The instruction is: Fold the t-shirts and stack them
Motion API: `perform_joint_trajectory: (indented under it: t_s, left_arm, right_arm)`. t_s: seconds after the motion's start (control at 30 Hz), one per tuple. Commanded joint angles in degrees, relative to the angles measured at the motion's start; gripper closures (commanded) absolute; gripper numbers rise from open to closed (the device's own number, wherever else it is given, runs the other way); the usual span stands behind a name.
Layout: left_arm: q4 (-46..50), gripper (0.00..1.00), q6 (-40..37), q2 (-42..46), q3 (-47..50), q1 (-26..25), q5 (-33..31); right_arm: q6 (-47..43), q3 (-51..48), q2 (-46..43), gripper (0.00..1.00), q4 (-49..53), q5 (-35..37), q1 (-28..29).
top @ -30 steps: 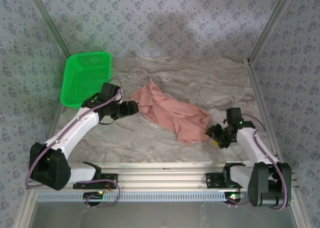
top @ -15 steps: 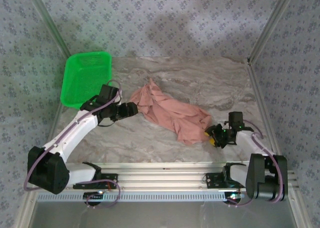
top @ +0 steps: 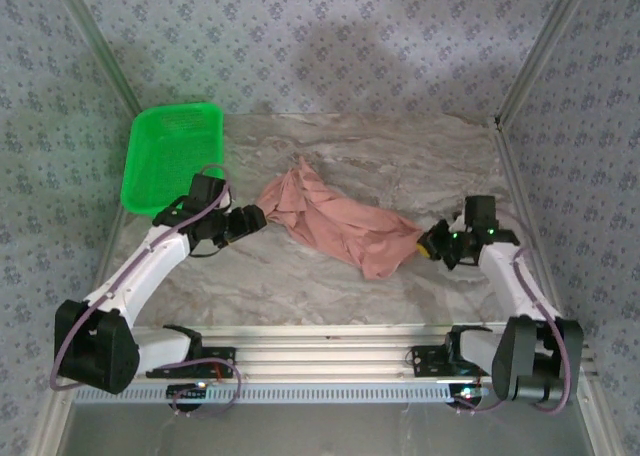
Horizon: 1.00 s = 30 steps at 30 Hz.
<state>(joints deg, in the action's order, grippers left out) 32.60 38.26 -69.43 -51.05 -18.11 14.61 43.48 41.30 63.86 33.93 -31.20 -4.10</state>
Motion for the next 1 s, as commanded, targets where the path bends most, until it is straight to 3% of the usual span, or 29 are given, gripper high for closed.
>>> perform_joint_trajectory:
  t_s: [0.0, 0.1, 0.3, 0.67, 0.9, 0.97]
  left_arm:
    - [-2.64, 0.25, 1.69, 0.79, 0.85, 0.09, 1.46]
    - [-3.85, 0.26, 2.13, 0.46, 0.46, 0.01, 2.79]
    - [-3.33, 0.26, 1.20, -0.09, -0.37, 0.01, 2.70]
    - [-4.32, 0.28, 0.85, 0.08, 0.58, 0.00, 3.69]
    - [-6.50, 0.28, 1.09, -0.24, 1.76, -2.65, 4.21]
    - [-6.74, 0.28, 1.68, -0.53, 2.13, -3.14, 3.97]
  right_arm:
    - [-5.23, 8.00, -2.59, 1.00, 12.47, 1.36, 0.11]
    - [-9.25, 13.29, -1.95, 1.00, 18.88, 2.25, 1.91]
    - [-13.25, 16.09, -1.23, 1.00, 28.25, 11.34, 9.69]
    - [-4.47, 12.26, 8.49, 0.99, 13.35, 6.57, 31.80]
    - [-6.93, 15.54, 18.64, 0.94, 11.16, 6.17, 36.91]
    - [-7.01, 15.86, 20.43, 0.87, 11.16, 6.22, 37.77]
